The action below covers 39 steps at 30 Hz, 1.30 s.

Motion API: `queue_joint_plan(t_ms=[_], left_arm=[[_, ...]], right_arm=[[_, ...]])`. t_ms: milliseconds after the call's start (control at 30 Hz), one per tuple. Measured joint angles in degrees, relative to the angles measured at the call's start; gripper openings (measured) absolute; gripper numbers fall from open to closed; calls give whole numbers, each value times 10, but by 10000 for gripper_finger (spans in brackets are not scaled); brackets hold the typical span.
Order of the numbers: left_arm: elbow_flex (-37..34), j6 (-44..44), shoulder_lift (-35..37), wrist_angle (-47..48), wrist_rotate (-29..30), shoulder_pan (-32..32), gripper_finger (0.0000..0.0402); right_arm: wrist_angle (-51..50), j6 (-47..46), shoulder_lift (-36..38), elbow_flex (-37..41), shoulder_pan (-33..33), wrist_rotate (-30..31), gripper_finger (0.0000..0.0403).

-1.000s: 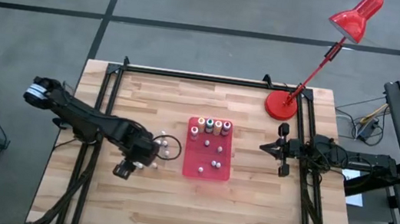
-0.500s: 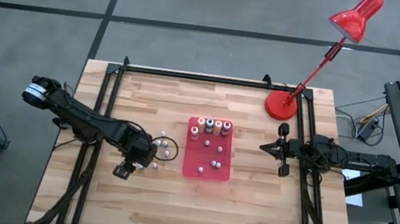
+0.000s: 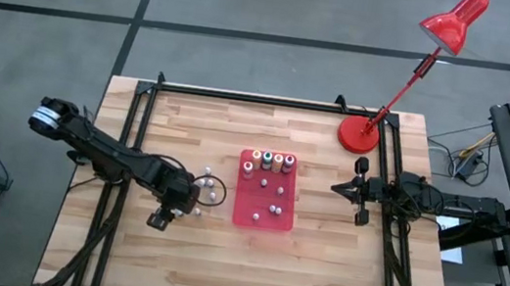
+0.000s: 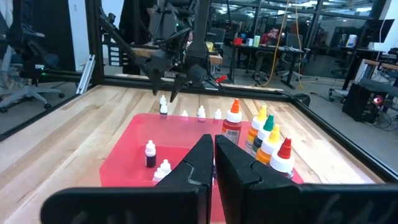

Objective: Pick & Place food coloring
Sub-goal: Put the small food coloring bottle into the red bin

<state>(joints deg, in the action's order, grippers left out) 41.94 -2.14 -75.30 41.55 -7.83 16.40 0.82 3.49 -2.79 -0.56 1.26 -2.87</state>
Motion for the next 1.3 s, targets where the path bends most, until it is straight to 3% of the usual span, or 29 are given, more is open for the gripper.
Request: queue_joint_plan(t_ms=[767, 1300], left_arm=[[-10, -29, -44, -26, 0, 0, 211], [-10, -44, -44, -26, 0, 0, 130]], right_arm=[[0, 0, 0, 0, 0, 0, 9], [0, 1, 0, 0, 0, 0, 9]])
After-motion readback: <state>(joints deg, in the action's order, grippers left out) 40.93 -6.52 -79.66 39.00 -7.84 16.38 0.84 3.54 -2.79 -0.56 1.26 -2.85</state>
